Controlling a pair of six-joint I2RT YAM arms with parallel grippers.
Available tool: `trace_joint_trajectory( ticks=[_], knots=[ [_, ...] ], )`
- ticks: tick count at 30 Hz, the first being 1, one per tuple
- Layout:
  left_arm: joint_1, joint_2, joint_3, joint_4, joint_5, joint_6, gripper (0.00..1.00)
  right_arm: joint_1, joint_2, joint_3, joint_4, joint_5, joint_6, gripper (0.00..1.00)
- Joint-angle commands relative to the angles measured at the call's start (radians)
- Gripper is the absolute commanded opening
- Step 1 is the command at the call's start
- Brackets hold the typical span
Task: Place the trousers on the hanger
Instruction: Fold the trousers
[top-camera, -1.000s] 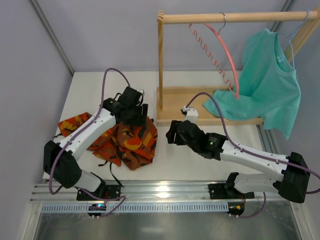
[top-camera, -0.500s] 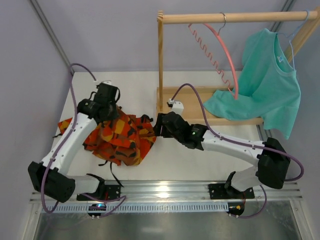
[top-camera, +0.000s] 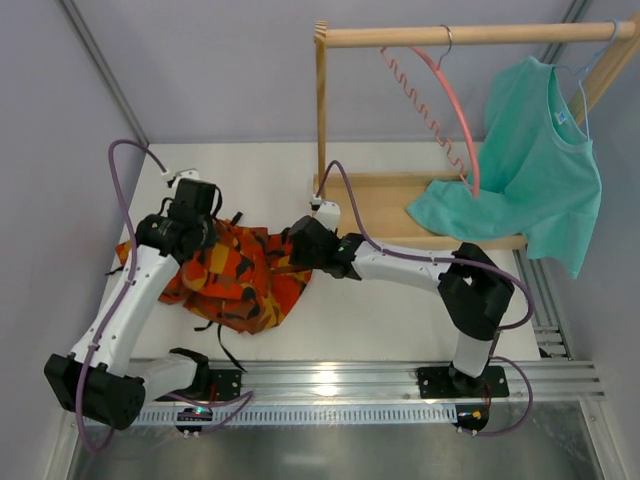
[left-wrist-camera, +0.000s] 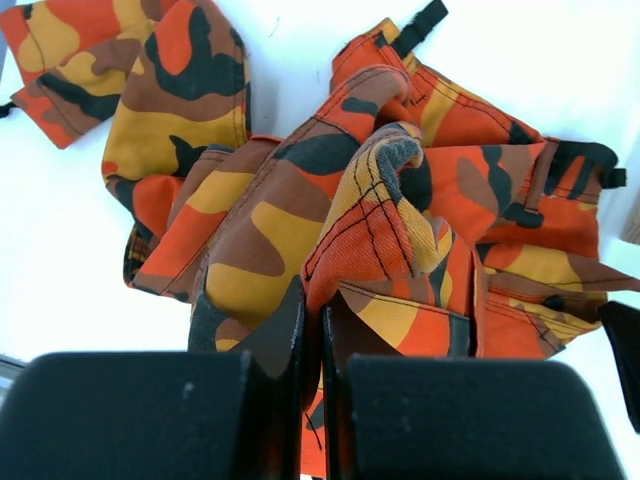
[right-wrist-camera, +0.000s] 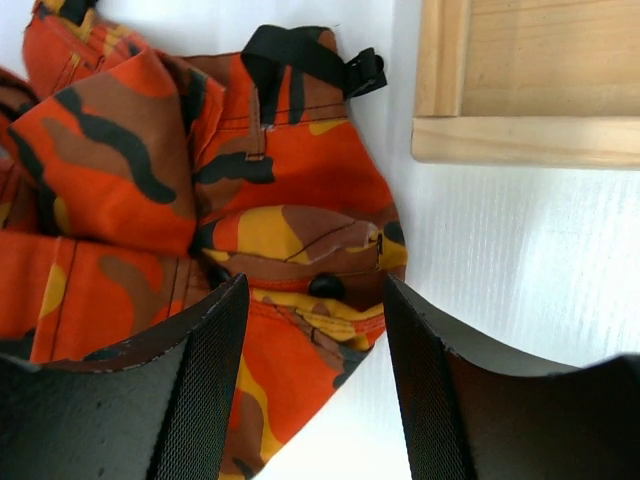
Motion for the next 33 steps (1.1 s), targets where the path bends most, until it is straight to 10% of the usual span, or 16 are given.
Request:
trace_joint_trajectory(
  ticks=[1,13,17,18,33],
  knots=[
    [0.010,-0.031,-0.007,0.025,-0.062,-0.012,0.00,-0.010,0.038,0.083,-0.038,0.066,0.078,0.60],
    [0.024,-0.062,-0.018,0.019,-0.137,-0.018,0.00,-0.041,0.235,0.238,-0.086,0.055,0.083,0.54],
    [0.051,-0.064,0.007,0.028,-0.183,-0.021,0.00,-0.042,0.246,0.226,-0.063,0.048,0.048,0.22],
    [0.059,-0.062,0.018,0.030,-0.183,-0.021,0.00,-0.042,0.223,0.226,-0.069,0.044,0.034,0.04],
    [0.144,-0.005,0.330,0.043,-0.064,-0.059,0.00,-0.025,-0.465,0.080,-0.389,0.299,-0.045,0.04]
  ],
)
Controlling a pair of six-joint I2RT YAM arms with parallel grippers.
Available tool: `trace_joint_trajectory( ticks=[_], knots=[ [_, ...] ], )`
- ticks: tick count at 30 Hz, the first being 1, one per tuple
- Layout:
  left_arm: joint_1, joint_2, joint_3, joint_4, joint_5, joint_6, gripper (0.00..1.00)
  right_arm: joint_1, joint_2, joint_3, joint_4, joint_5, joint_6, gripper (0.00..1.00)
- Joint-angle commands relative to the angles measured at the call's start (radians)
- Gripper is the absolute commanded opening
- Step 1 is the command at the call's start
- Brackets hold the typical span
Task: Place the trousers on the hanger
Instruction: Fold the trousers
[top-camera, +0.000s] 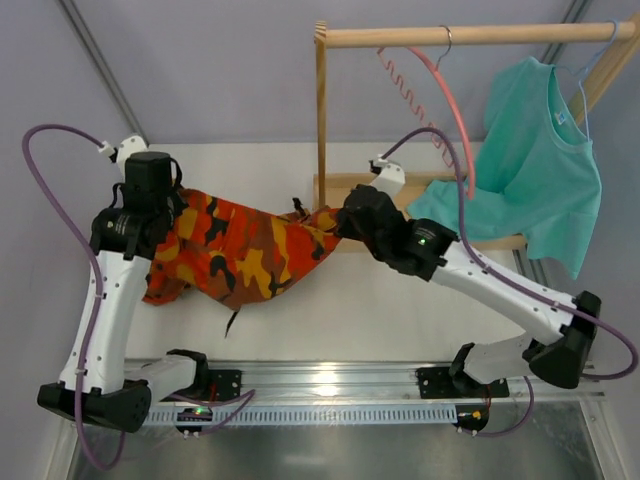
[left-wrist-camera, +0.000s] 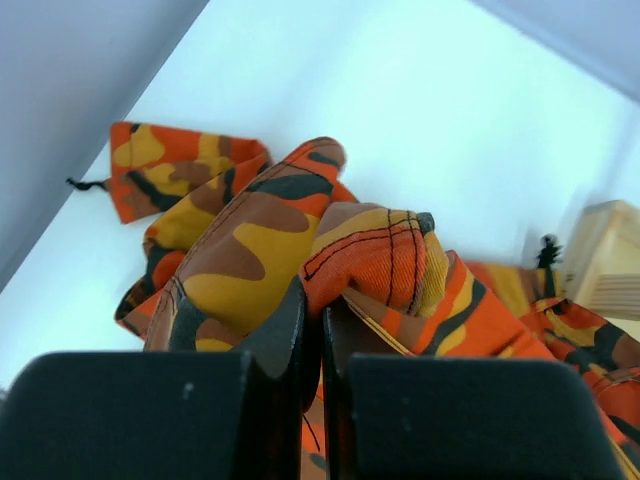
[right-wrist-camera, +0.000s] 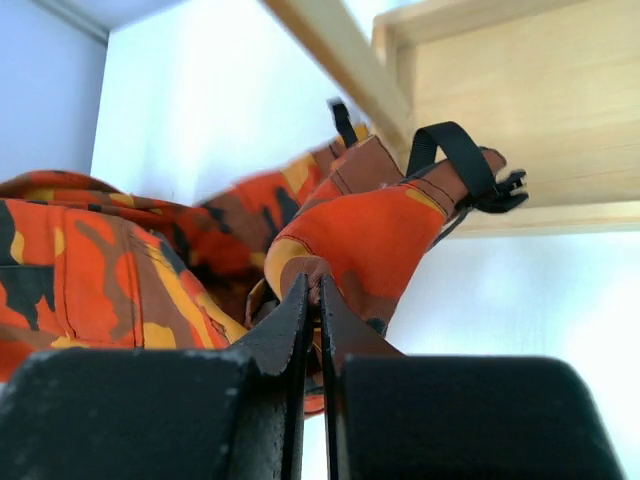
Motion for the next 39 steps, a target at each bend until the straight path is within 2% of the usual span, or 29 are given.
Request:
trace_joint_trajectory(
  ticks=[1,6,10,13,15,16,19,22,23,25,26,27,28,30,32,35,36,39],
  knots=[
    [0.009,0.030,0.095,0.051,0.030,-0.034,0.00,0.012,-0.075,0.005,-0.151,0.149,-0.010,0.04],
    [0.009,0.111,0.128,0.077,0.079,-0.017,0.00,0.016,-0.195,0.057,-0.277,0.193,-0.019,0.04],
    [0.010,0.147,0.076,0.064,0.159,-0.016,0.00,0.019,-0.229,0.062,-0.353,0.173,-0.037,0.04],
    [0.010,0.095,0.022,0.108,0.162,-0.017,0.00,0.019,-0.246,0.100,-0.393,0.215,-0.106,0.04],
    [0.010,0.067,0.014,0.149,0.212,-0.002,0.00,0.020,-0.253,0.138,-0.424,0.247,-0.155,0.04],
    [0.012,0.037,0.016,0.163,0.302,0.004,0.00,0.019,-0.270,0.178,-0.429,0.241,-0.175,0.04],
    [0.010,-0.026,0.002,0.222,0.406,0.003,0.00,0.020,-0.301,0.182,-0.380,0.120,-0.291,0.04],
    [0.010,-0.063,-0.004,0.146,0.310,0.003,0.00,0.020,-0.293,0.087,-0.300,0.007,-0.310,0.04],
    [0.010,-0.057,-0.012,0.124,0.227,0.015,0.00,0.020,-0.239,0.070,-0.283,-0.030,-0.303,0.04],
    [0.010,-0.057,-0.076,0.095,0.181,0.018,0.00,0.026,-0.186,0.013,-0.245,-0.143,-0.260,0.09],
    [0.009,-0.063,-0.122,0.096,0.170,0.001,0.00,0.031,-0.168,-0.021,-0.207,-0.171,-0.213,0.16],
    [0.009,-0.104,-0.174,0.116,0.180,-0.014,0.00,0.034,-0.140,-0.061,-0.120,-0.185,-0.180,0.38],
    [0.009,-0.124,-0.276,0.134,0.186,-0.047,0.00,0.035,-0.126,-0.126,-0.090,-0.181,-0.143,0.45],
    [0.010,-0.172,-0.343,0.166,0.174,-0.065,0.00,0.035,-0.071,-0.150,-0.100,-0.144,-0.018,0.56],
    [0.009,-0.186,-0.383,0.168,0.147,-0.060,0.00,0.035,-0.031,-0.110,-0.178,-0.028,0.084,0.60],
    [0.010,-0.201,-0.386,0.168,0.122,-0.039,0.00,0.032,0.059,-0.001,-0.468,0.183,0.448,0.63],
    [0.010,-0.207,-0.389,0.173,0.119,-0.039,0.00,0.032,0.084,0.029,-0.613,0.207,0.598,0.63],
    [0.009,-0.226,-0.406,0.177,0.091,-0.031,0.00,0.029,0.159,0.129,-0.810,0.241,0.778,0.63]
  ],
)
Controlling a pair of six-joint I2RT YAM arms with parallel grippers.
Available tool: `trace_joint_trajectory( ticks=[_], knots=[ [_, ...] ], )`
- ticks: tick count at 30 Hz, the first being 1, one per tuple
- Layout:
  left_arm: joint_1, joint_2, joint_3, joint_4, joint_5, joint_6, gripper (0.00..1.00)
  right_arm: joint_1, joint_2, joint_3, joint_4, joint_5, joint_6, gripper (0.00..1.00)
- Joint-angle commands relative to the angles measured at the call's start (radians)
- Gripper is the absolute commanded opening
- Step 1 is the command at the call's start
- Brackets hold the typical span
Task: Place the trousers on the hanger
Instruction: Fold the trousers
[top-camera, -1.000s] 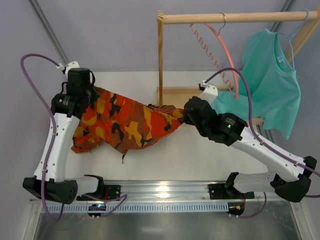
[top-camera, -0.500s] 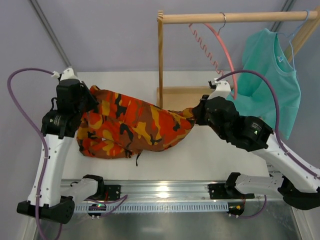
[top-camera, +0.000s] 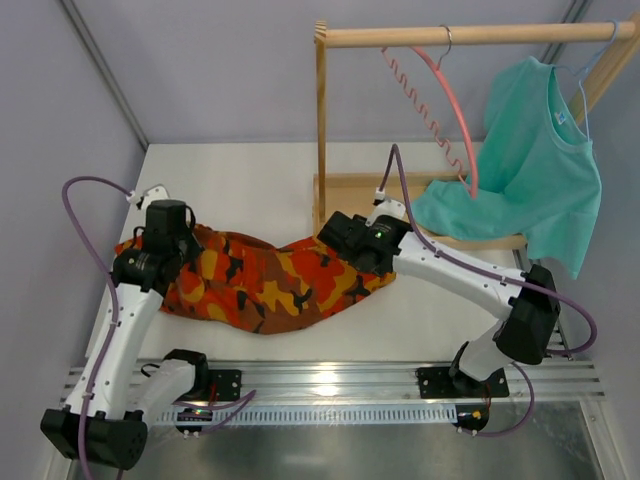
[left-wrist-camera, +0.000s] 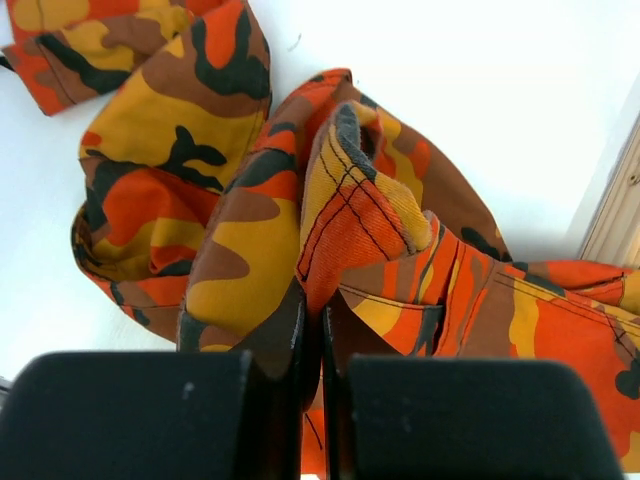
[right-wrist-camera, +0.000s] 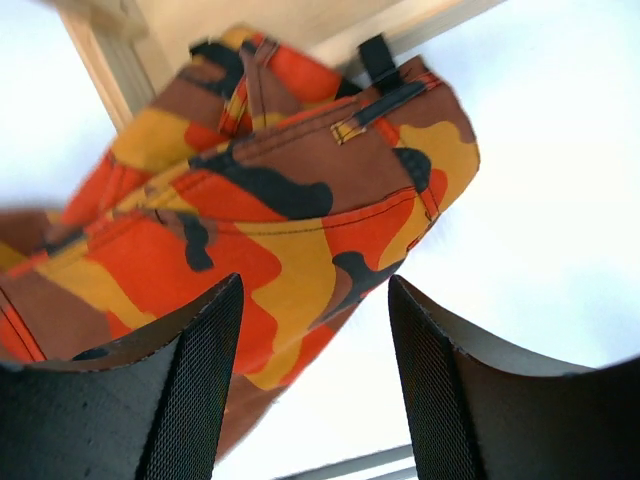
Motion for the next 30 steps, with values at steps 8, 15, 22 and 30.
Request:
trace_joint_trajectory(
  ticks=[8,15,22,30],
  knots=[
    [0.005,-0.069,-0.021,0.128,0.004,0.041,0.00,-0.104,-0.049,-0.032,-0.116,0.118,0.338,0.65],
    [0.007,-0.091,-0.057,0.151,0.078,0.039,0.00,-0.221,0.061,0.019,-0.050,0.037,0.364,0.65],
    [0.007,-0.129,-0.081,0.162,0.121,0.024,0.00,-0.258,0.212,0.131,-0.053,0.017,0.381,0.65],
    [0.007,-0.128,-0.100,0.175,0.127,0.034,0.00,-0.298,0.339,0.132,-0.017,-0.031,0.393,0.65]
  ],
)
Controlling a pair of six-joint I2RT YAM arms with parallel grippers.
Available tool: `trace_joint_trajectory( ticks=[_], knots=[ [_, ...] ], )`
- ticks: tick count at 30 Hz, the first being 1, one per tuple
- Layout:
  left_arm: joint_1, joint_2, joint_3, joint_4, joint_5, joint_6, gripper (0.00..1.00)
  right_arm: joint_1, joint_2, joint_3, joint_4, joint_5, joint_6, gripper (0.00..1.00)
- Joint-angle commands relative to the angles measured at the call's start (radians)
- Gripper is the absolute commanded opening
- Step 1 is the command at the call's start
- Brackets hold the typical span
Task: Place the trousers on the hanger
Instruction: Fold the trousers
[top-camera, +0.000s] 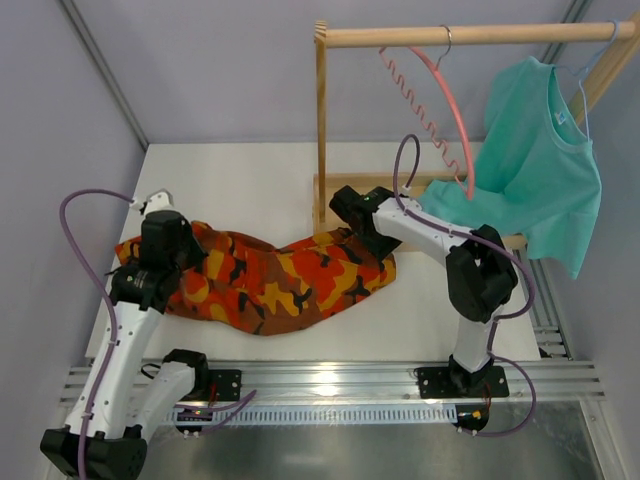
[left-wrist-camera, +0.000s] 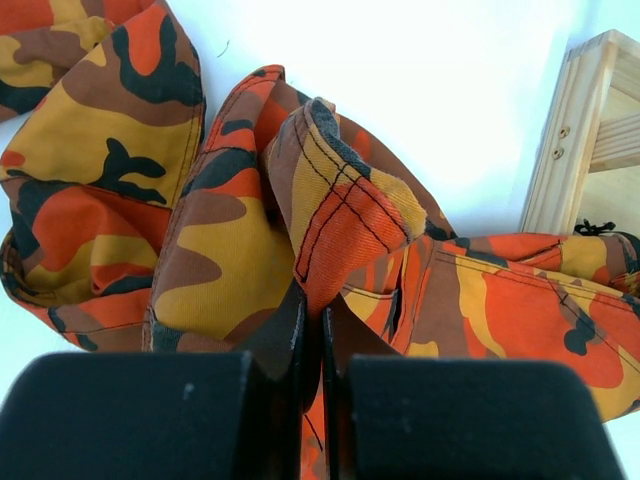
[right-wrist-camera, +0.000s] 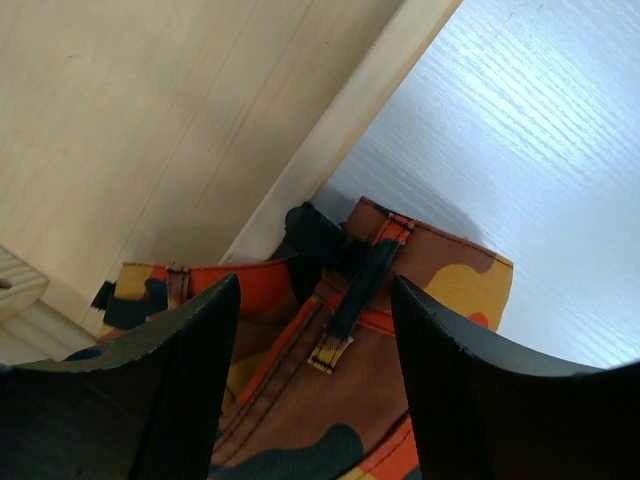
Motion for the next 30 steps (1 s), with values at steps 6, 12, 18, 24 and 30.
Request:
trace_joint_trajectory(
  ticks=[6,12,18,24,30],
  knots=[
    [0.005,0.005,-0.008,0.075,0.022,0.007,0.00,-0.016,0.053,0.008,0.030,-0.014,0.045,0.59],
    [0.005,0.002,-0.004,0.076,0.015,0.007,0.00,-0.016,0.027,-0.024,0.049,0.000,0.048,0.28],
    [0.005,0.003,-0.001,0.066,0.013,0.000,0.00,-0.016,0.002,-0.022,0.018,0.016,0.020,0.04],
    [0.005,0.005,0.025,0.046,0.007,0.000,0.00,-0.013,-0.115,-0.027,0.009,0.032,-0.089,0.04],
    [0.005,-0.024,0.081,0.027,0.019,0.007,0.00,0.053,-0.266,-0.061,-0.006,0.018,-0.262,0.04]
  ],
)
